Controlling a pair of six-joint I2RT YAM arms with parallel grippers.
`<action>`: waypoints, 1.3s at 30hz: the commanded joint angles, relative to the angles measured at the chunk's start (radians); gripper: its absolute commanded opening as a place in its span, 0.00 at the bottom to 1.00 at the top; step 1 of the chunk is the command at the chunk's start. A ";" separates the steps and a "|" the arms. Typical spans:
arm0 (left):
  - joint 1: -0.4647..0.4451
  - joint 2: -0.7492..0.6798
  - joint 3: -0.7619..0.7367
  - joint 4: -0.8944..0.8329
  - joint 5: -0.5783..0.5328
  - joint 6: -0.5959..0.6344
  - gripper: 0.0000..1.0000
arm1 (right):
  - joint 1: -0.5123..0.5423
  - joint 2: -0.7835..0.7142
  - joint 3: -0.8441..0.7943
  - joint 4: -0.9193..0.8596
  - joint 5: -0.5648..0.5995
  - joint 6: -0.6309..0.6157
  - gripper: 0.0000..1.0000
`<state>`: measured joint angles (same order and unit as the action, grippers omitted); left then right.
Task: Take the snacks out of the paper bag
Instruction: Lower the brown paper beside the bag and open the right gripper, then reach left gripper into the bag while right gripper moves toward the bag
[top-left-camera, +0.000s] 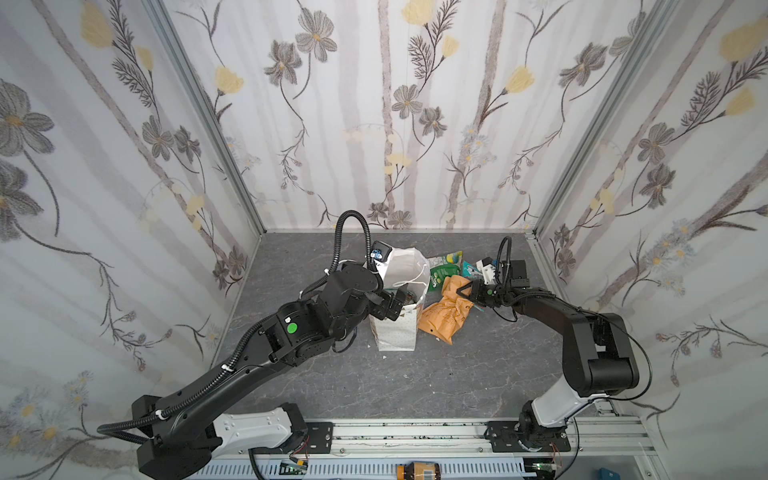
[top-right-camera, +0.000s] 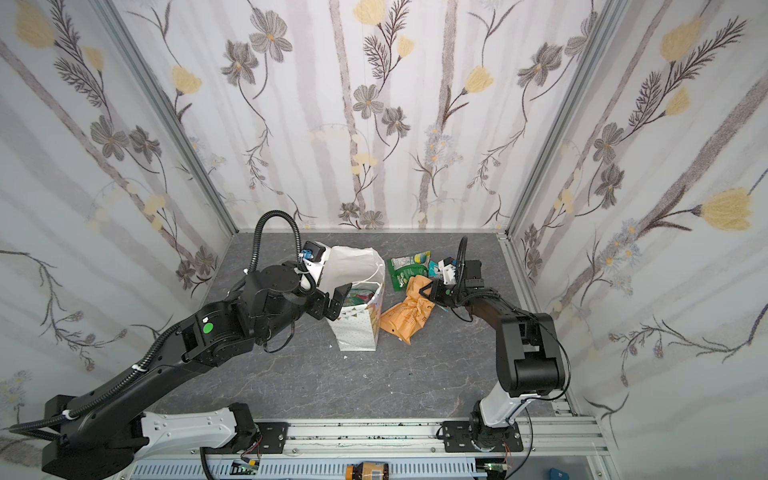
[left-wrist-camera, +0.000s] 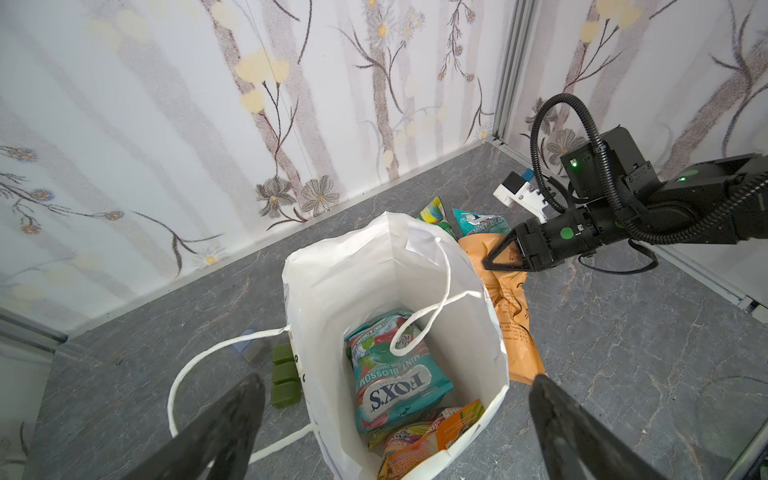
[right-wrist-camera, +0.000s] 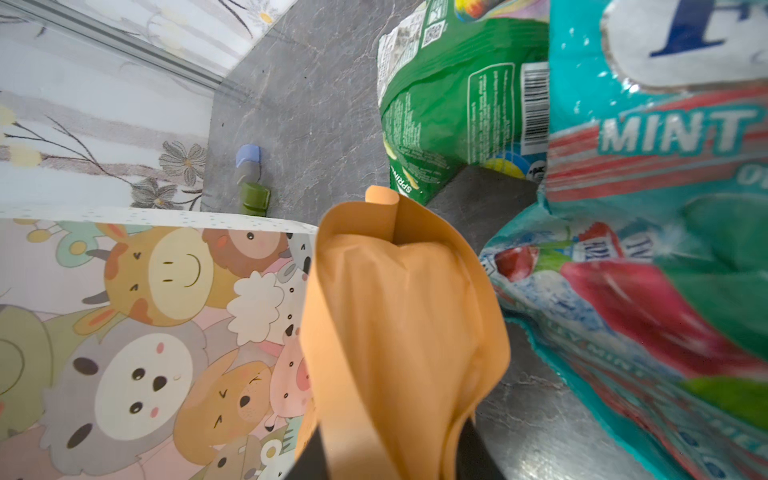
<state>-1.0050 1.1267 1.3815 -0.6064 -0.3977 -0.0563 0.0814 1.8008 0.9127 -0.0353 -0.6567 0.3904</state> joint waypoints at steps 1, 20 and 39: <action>0.004 -0.004 -0.004 0.004 -0.003 -0.013 1.00 | 0.003 -0.002 0.013 0.039 0.057 -0.029 0.41; 0.029 0.017 0.035 -0.019 0.035 -0.052 1.00 | 0.006 -0.302 0.046 -0.112 0.343 -0.048 0.82; 0.247 0.209 0.218 -0.102 0.276 -0.165 0.99 | 0.223 -0.622 0.165 -0.108 0.196 0.152 0.93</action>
<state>-0.7704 1.3090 1.5745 -0.6842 -0.1669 -0.2073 0.2684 1.1725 1.0515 -0.1318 -0.4461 0.5339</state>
